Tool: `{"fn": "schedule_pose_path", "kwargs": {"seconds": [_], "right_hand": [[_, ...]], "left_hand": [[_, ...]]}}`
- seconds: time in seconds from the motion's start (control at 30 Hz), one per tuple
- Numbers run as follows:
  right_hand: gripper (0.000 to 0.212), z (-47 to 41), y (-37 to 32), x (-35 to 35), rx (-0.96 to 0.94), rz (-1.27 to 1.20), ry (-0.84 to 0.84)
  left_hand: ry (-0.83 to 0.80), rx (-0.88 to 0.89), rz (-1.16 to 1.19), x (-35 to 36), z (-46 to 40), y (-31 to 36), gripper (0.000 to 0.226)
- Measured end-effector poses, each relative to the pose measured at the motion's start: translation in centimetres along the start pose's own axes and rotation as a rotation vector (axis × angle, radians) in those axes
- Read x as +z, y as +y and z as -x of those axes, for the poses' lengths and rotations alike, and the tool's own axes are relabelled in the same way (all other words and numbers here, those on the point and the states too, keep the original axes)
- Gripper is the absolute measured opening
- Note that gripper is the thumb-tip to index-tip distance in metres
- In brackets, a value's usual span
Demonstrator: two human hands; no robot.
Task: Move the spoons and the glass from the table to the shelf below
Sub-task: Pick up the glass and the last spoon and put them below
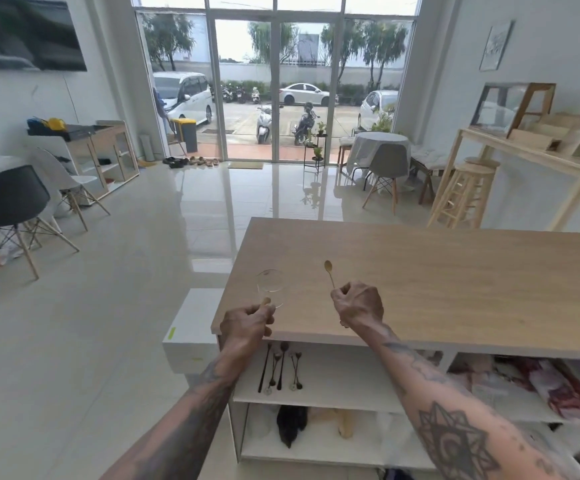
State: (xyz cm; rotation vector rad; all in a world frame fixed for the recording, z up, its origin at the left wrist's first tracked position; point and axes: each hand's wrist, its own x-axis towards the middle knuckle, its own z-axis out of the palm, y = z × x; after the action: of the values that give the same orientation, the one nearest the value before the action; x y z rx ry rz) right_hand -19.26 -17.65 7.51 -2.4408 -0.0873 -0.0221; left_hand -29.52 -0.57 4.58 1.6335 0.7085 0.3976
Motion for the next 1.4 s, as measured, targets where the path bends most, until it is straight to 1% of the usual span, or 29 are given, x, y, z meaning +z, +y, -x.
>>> {"fn": "schedule_pose_path", "kwargs": {"seconds": [0.13, 0.27, 0.4, 0.53, 0.6, 0.7, 0.73, 0.77, 0.83, 0.87, 0.97, 1.07, 1.2, 1.27, 1.33, 1.4], "right_hand": [[0.025, 2.1, 2.3, 2.2, 0.025, 0.018, -0.067], [0.027, 4.1, 4.7, 4.6, 0.049, 0.052, -0.125], [0.03, 6.6, 7.2, 7.8, 0.078, 0.085, -0.155], [0.026, 7.6, 10.0, 11.9, 0.133, 0.087, -0.221], [0.028, 7.1, 12.0, 14.6, 0.181, 0.069, -0.25], [0.025, 5.1, 14.7, 18.2, 0.254, 0.027, -0.288], [0.022, 4.0, 15.9, 19.6, 0.271, 0.015, -0.304], [0.024, 2.8, 16.9, 21.0, 0.276, 0.017, -0.313], [0.041, 0.2, 18.9, 23.5, 0.263, 0.083, -0.321], [0.044, -1.3, 20.0, 25.1, 0.254, 0.114, -0.331], [0.042, -5.5, 22.9, 29.9, 0.23, 0.183, -0.379], [0.033, -9.0, 25.0, 34.7, 0.18, 0.249, -0.417], [0.027, -12.2, 26.0, 39.1, 0.156, 0.263, -0.388], [0.029, -13.4, 26.1, 40.6, 0.163, 0.26, -0.368], [0.028, -14.2, 25.8, 41.4, 0.19, 0.245, -0.341], [0.031, -14.8, 25.8, 42.0, 0.206, 0.24, -0.32]], "left_hand": [[0.005, -0.04, 0.005, -0.3, 1.8, -3.3, 0.025], [0.014, -0.081, -0.033, -0.8, 3.7, -7.2, 0.023], [-0.004, -0.127, -0.087, -1.5, 4.9, -11.8, 0.016], [-0.028, -0.192, -0.153, -1.8, 5.1, -16.8, 0.021], [-0.025, -0.232, -0.186, -1.3, 3.7, -19.3, 0.027], [-0.002, -0.277, -0.221, 0.3, 0.5, -22.4, 0.034], [0.002, -0.287, -0.226, 1.2, -0.9, -23.4, 0.033], [0.007, -0.293, -0.228, 2.1, -2.3, -24.4, 0.03], [0.005, -0.29, -0.229, 4.0, -5.1, -26.4, 0.028], [0.012, -0.296, -0.228, 5.1, -6.6, -27.7, 0.029], [0.045, -0.331, -0.219, 7.9, -10.8, -31.5, 0.027], [0.05, -0.346, -0.226, 10.6, -14.9, -35.2, 0.028], [0.033, -0.335, -0.358, 13.3, -18.8, -38.0, 0.032], [0.043, -0.305, -0.404, 14.1, -19.9, -38.7, 0.034], [0.056, -0.259, -0.416, 14.7, -20.5, -39.2, 0.037], [0.051, -0.249, -0.402, 15.0, -20.9, -39.5, 0.036]]}}
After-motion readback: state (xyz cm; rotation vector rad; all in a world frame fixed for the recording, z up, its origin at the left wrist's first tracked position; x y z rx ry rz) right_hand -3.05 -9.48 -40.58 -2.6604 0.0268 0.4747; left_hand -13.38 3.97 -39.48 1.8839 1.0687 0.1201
